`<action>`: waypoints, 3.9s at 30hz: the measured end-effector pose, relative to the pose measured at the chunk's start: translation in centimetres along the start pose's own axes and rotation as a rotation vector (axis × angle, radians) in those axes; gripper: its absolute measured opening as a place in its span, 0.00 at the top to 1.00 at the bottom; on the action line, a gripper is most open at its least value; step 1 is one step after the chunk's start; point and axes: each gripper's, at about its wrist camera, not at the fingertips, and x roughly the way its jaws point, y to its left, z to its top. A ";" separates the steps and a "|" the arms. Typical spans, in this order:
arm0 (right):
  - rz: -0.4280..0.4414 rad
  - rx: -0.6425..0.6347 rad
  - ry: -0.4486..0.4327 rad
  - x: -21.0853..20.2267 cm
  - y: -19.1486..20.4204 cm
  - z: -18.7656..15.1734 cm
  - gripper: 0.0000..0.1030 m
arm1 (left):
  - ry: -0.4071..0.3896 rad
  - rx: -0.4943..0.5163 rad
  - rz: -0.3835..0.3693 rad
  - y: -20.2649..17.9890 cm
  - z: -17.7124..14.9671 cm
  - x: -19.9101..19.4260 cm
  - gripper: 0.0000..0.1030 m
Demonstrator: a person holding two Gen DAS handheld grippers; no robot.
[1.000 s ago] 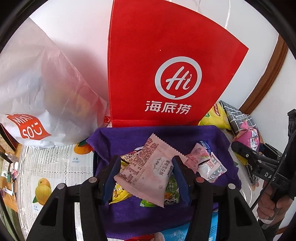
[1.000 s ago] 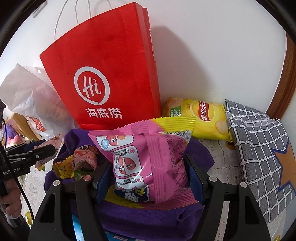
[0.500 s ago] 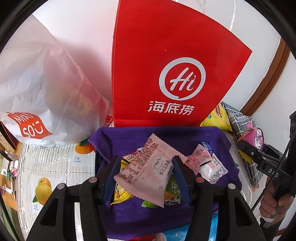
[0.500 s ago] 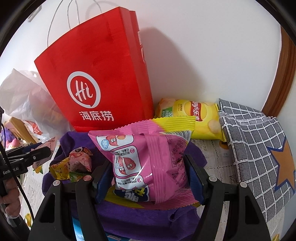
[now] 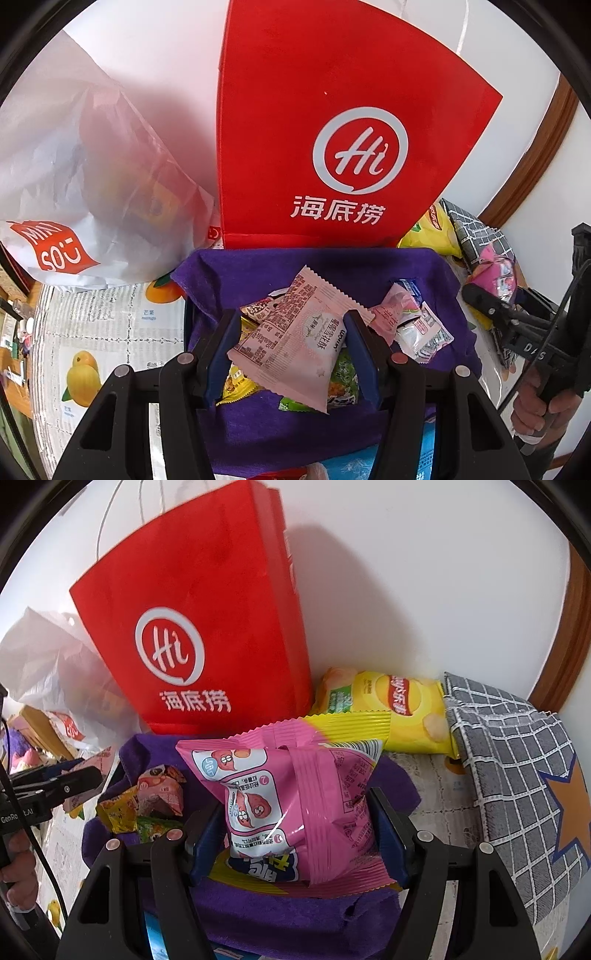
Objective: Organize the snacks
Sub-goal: 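Lower the pink bag onto the towel and open the right tool while the left tool releases the pink cake, then move both tools back to the snacks beside the blue tissue pack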
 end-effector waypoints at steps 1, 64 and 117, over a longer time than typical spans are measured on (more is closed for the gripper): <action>0.000 -0.003 0.006 0.1 0.2 -0.1 0.30 | 0.004 0.003 -0.003 -0.1 -0.1 0.1 0.46; -0.029 -0.072 0.161 4.6 2.3 -1.9 0.25 | 0.095 0.062 0.022 -1.6 -0.7 2.4 0.46; -0.114 0.022 -0.140 -8.5 2.1 -2.4 0.13 | -0.048 0.087 -0.030 -2.0 0.1 -4.9 0.30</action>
